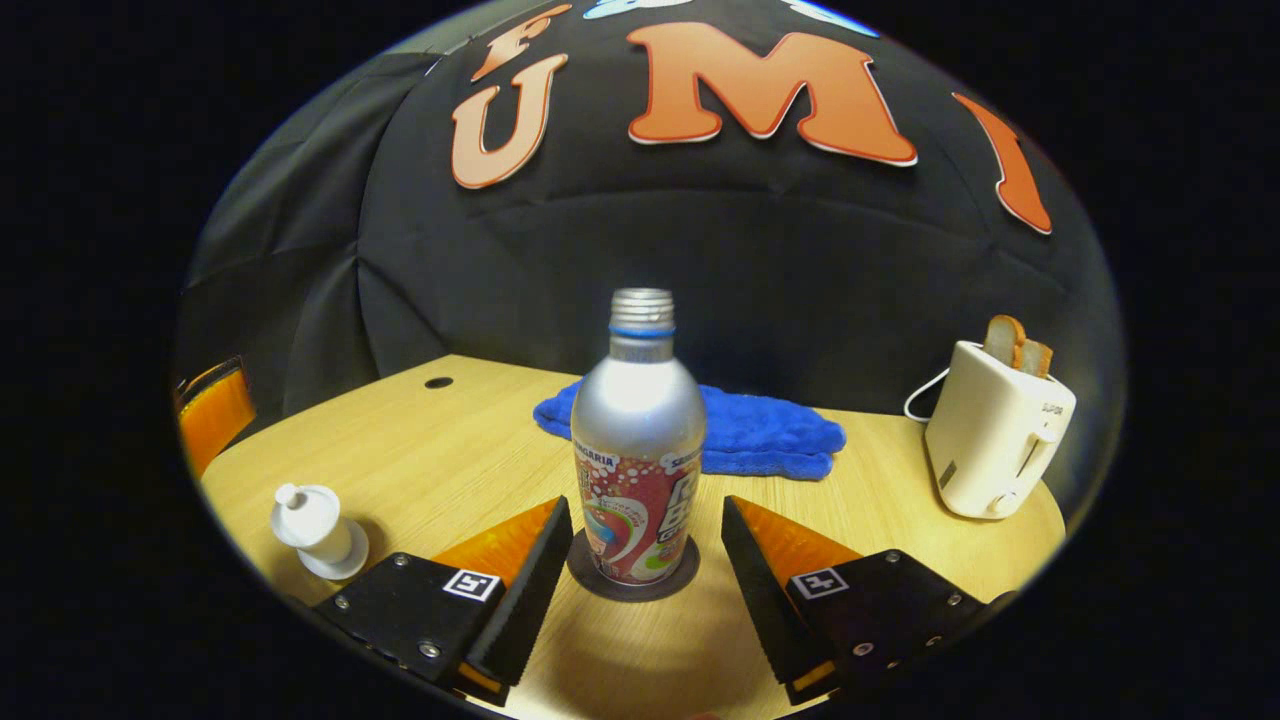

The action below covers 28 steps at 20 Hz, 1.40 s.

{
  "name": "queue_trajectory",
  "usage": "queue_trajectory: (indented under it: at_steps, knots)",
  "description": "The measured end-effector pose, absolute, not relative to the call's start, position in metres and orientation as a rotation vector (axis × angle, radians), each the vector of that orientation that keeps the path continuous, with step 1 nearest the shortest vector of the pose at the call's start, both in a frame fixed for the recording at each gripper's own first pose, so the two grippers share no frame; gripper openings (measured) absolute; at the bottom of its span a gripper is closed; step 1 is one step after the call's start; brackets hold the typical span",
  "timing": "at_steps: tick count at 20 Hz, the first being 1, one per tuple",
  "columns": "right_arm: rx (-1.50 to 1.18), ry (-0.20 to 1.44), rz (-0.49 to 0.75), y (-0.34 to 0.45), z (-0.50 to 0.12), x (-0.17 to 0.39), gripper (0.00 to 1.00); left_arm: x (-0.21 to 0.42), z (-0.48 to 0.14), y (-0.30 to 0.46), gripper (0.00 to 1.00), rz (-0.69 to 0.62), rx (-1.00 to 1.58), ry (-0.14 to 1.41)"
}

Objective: Open the teacup lid with one hand, grasp the water bottle and pour water into the teacup with the other hand; after pouring, place the water bottle on the coaster and then close the teacup lid.

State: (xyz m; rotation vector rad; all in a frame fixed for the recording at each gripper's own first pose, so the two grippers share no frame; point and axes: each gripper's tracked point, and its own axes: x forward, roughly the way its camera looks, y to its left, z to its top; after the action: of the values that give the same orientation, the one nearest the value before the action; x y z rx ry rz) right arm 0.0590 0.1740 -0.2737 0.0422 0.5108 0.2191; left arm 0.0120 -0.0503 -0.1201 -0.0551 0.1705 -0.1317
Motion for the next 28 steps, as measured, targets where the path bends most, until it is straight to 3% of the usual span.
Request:
queue_trajectory:
  at_steps: [4, 5, 8, 12, 16, 18, 20, 23, 28]
  knots:
    - [0.024, 0.393, 0.183, 0.153, -0.226, 0.043, 0.94, 0.012, -0.1, -0.064, 0.91, -0.147, -0.075, 0.131]
    - [0.014, 0.358, 0.176, 0.147, -0.213, 0.037, 0.95, 0.011, -0.097, -0.068, 1.0, -0.15, -0.081, 0.125]
    - [-0.005, 0.268, 0.147, 0.13, -0.178, 0.023, 0.96, 0.009, -0.085, -0.074, 1.0, -0.15, -0.089, 0.114]
    - [0.003, 0.184, 0.107, 0.109, -0.144, 0.006, 0.97, 0.007, -0.068, -0.079, 0.93, -0.141, -0.083, 0.099]
    - [-0.007, 0.131, 0.05, 0.084, -0.128, -0.003, 0.97, 0.007, -0.057, -0.076, 1.0, -0.126, -0.063, 0.073]
    - [-0.03, 0.123, 0.025, 0.075, -0.126, -0.009, 0.97, 0.006, -0.052, -0.074, 1.0, -0.118, -0.069, 0.058]
    - [-0.036, 0.12, 0.019, 0.07, -0.127, -0.017, 0.97, 0.005, -0.051, -0.072, 0.93, -0.112, -0.059, 0.054]
    - [-0.018, 0.114, 0.02, 0.068, -0.122, -0.022, 0.97, 0.003, -0.048, -0.071, 1.0, -0.106, -0.056, 0.045]
    - [-0.023, 0.11, 0.026, 0.068, -0.122, -0.024, 0.97, 0.002, -0.05, -0.064, 1.0, -0.09, -0.05, 0.046]
